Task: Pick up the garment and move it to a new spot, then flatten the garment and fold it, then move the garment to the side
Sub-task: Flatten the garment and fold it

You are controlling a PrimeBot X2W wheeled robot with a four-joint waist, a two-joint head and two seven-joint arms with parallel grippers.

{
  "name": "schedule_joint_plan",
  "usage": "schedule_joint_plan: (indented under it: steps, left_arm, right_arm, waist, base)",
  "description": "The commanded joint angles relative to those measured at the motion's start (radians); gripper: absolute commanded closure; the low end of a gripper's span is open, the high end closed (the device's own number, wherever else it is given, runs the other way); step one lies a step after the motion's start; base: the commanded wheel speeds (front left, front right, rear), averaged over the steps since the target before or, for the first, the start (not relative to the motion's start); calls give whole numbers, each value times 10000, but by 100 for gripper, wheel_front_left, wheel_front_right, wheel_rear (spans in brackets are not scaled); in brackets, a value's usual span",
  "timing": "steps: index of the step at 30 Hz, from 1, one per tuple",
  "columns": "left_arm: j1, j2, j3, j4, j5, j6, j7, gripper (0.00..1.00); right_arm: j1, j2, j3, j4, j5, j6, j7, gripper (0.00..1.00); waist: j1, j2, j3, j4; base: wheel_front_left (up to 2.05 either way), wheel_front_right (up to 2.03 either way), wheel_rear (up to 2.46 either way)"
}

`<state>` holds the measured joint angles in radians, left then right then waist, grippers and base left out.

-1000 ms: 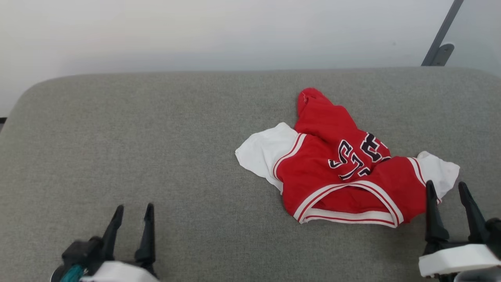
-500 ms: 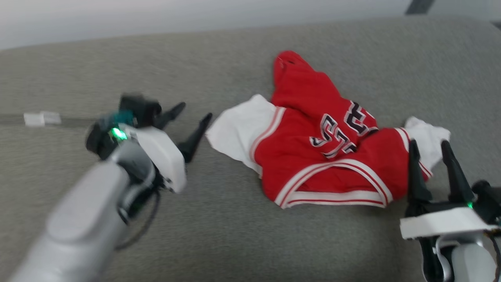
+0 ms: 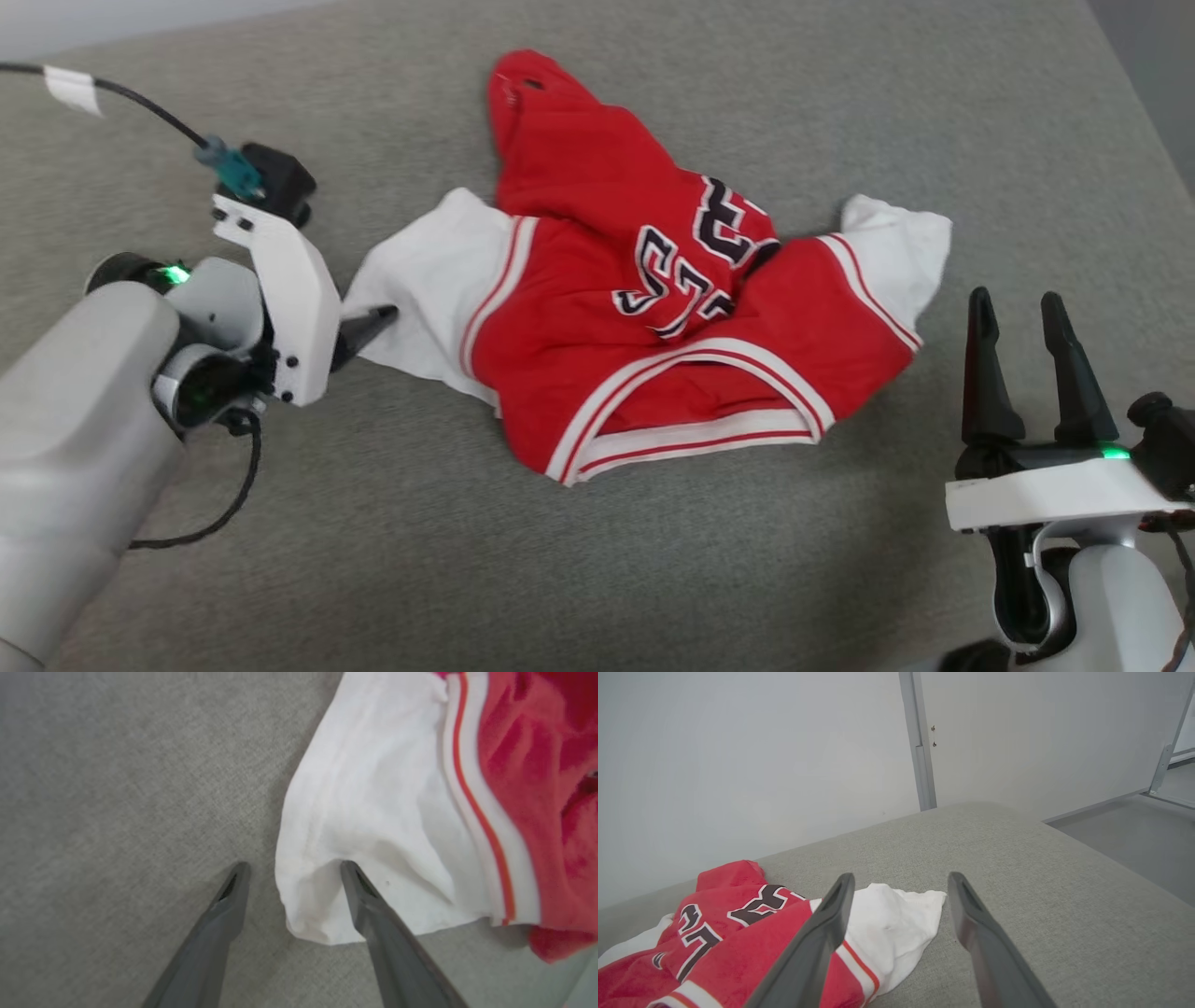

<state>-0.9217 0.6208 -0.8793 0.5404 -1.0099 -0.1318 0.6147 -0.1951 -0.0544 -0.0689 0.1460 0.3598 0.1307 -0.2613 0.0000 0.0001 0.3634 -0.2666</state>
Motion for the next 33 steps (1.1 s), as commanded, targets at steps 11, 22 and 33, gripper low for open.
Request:
schedule_joint_plan:
  steps: [11,22,33]
  left_arm:
    - [150,-314,-331,329,-1085,18,-648,100]
    - [693,556,396,1035,-1345,37,-3087,100]
    - [2319,1002,821,1568,-1861,631,-4153,100]
  right_arm:
    - [-211,31,-72,-48,-19,1,-51,0]
    - [253,23,-359,-241,-694,1,-51,0]
    - [749,-68,-483,-332,-970,1,-52,0]
  waist:
    - [0,-1,46,233]
    - [0,-1,-790,1427]
    - [0,-1,-1412,2061]
  base:
    - [0,0,0]
    - [0,0,0]
    - [0,0,0]
